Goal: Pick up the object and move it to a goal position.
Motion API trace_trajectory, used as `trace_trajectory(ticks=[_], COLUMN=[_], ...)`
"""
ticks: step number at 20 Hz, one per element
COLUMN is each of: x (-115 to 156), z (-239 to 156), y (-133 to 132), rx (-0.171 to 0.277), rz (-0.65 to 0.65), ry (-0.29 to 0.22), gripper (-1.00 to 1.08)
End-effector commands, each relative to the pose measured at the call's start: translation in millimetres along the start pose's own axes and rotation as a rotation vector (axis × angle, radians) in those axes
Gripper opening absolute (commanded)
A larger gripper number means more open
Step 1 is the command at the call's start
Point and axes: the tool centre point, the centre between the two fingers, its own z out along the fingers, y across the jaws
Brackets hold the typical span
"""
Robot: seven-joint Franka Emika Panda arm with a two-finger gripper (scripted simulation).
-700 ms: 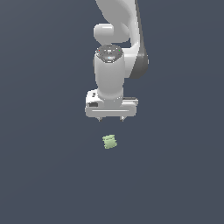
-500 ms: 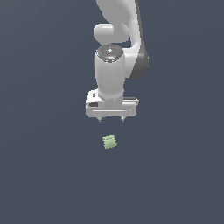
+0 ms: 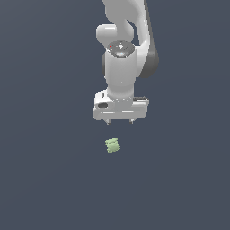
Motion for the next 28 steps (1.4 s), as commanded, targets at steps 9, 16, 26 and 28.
trace_trajectory(ticks=[9,16,26,28], x=[8,16,20,20], z=[28,74,110,111], y=[10,25,37,37], rx=[-0.007,-0.012,-0.011,-0.011], rz=[-0.06,-0.155,-0.227,-0.229], ry=[-0.02,-0.051,-0.074,-0.075], gripper=[1.0,1.0,1.0,1.0])
